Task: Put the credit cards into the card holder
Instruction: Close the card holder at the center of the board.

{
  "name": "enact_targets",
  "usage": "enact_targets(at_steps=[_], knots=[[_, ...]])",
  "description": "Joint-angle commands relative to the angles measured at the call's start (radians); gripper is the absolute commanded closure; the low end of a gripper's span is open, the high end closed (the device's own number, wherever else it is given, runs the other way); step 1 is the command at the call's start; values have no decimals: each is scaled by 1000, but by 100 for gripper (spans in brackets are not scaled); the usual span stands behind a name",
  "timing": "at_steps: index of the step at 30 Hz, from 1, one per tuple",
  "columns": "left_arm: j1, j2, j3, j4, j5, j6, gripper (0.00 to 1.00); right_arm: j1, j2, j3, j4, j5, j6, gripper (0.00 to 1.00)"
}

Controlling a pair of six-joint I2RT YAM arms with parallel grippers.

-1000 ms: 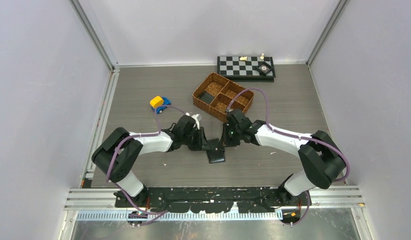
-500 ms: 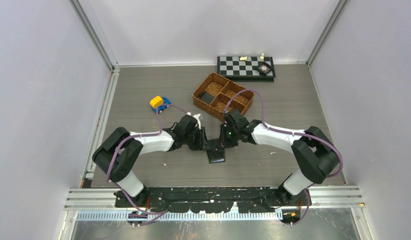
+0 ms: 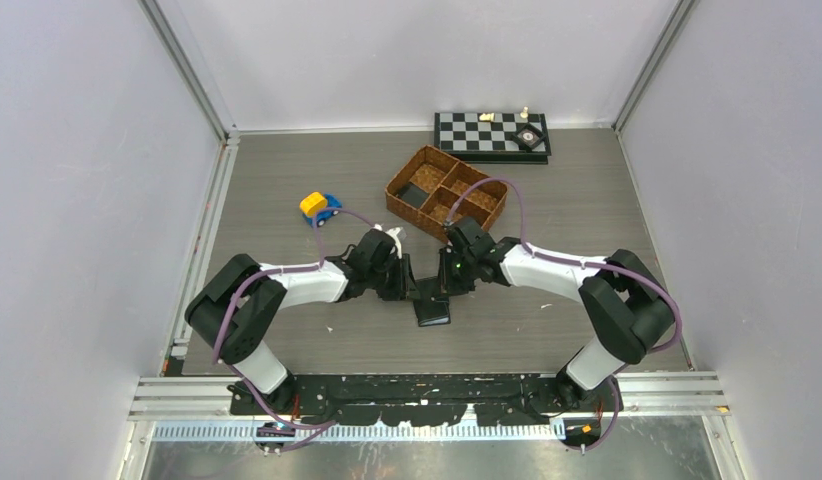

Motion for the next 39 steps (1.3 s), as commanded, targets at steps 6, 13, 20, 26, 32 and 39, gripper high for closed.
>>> enact_targets(at_steps=[6,13,20,26,32,39], knots=[[-7,41,-5,-71,-57,46,75,12,51,41,4,-11,-20,100],[-8,41,-6,-62,-50,42,76,24,68,67,-17,-1,-26,100],[-13,41,-5,-55,-46,41,77,45,95,93,-46,29,-28,100],[-16,40,-4,-55,-44,38,80,77,114,123,-81,73,-21,100],[-20,41,-3,-55,-46,37,83,108,126,143,-113,124,-12,100],[-23,40,-4,-55,-46,37,86,142,141,162,-112,157,12,99]])
